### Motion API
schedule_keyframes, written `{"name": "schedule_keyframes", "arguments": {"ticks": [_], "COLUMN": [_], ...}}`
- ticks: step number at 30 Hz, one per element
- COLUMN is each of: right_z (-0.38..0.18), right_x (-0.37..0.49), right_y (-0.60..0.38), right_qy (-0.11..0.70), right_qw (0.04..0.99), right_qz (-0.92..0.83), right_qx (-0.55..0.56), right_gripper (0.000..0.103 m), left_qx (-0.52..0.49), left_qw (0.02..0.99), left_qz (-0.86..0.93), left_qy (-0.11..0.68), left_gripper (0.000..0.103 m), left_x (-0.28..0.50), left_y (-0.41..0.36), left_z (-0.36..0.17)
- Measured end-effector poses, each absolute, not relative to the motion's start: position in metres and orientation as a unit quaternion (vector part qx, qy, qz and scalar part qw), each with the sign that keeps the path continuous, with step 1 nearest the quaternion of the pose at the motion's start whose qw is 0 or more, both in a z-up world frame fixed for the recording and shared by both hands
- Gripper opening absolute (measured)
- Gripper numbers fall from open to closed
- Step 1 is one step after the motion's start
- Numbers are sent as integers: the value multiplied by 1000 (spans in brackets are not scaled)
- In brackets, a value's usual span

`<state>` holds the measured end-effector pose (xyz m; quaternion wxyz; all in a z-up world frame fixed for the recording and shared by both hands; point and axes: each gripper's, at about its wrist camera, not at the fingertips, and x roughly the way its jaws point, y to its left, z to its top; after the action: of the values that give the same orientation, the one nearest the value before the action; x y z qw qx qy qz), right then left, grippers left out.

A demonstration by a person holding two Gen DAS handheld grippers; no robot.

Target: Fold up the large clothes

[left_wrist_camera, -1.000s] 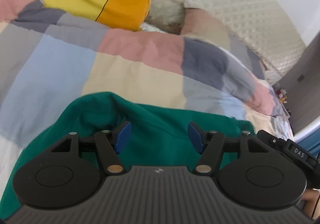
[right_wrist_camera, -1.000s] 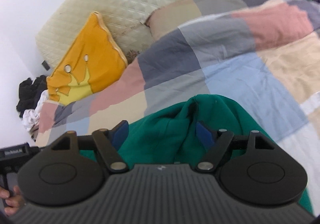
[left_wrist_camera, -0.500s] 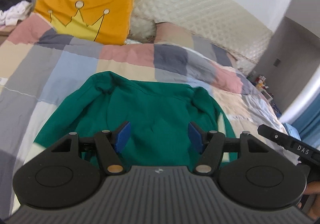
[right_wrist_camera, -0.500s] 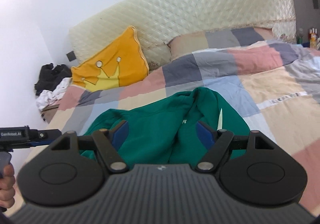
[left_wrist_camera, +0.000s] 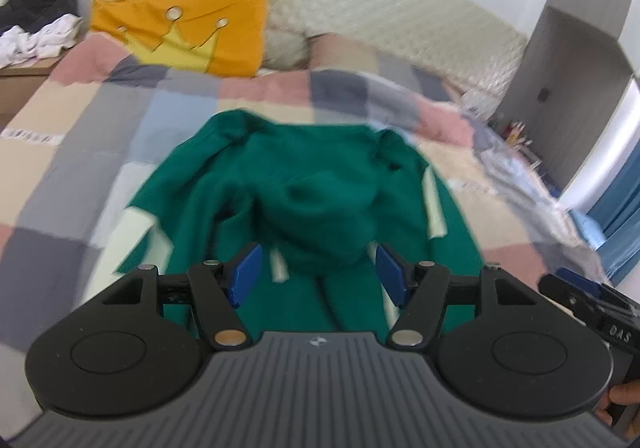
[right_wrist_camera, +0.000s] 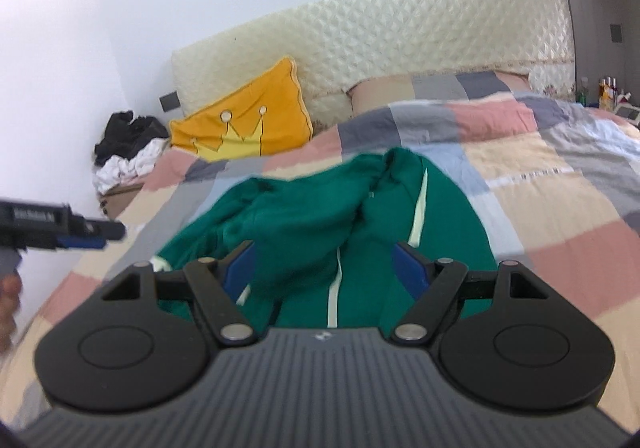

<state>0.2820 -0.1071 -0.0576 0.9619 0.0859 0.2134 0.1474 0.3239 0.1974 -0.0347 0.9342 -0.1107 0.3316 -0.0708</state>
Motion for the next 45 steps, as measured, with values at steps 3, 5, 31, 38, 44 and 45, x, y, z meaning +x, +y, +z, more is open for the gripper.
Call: {"name": "schedule_keyframes", "arguments": {"ticks": [3, 5, 31, 38, 44, 45], "right_z": [-82, -97, -163, -169, -165, -164], "right_x": [266, 261, 264, 270, 277, 279], "right_y": [-109, -112, -100, -90, -77, -75], "right_qy": [214, 222, 275, 293, 288, 287], "right_qw": [962, 958, 952, 949, 952, 952], "right_qz": [148, 148, 121, 95, 89, 88], "right_qx": [88, 102, 65, 59, 56, 56], "right_gripper": [77, 77, 76, 76, 76, 76], "left_qx": [-99, -103, -256, -282, -256, -249], "left_qw": [935, 931, 837, 854, 887, 890], "left_qz": [-47, -30, 78, 59, 121, 136], "left_qy": [336, 350, 476, 433, 365, 356], "left_gripper": [68, 68, 19, 7, 6, 6], "left_x": [310, 305, 300, 298, 327, 337], "left_y": [229, 254, 382, 408, 489, 501], "left_z": [-37, -42, -205, -165, -91, -80]}}
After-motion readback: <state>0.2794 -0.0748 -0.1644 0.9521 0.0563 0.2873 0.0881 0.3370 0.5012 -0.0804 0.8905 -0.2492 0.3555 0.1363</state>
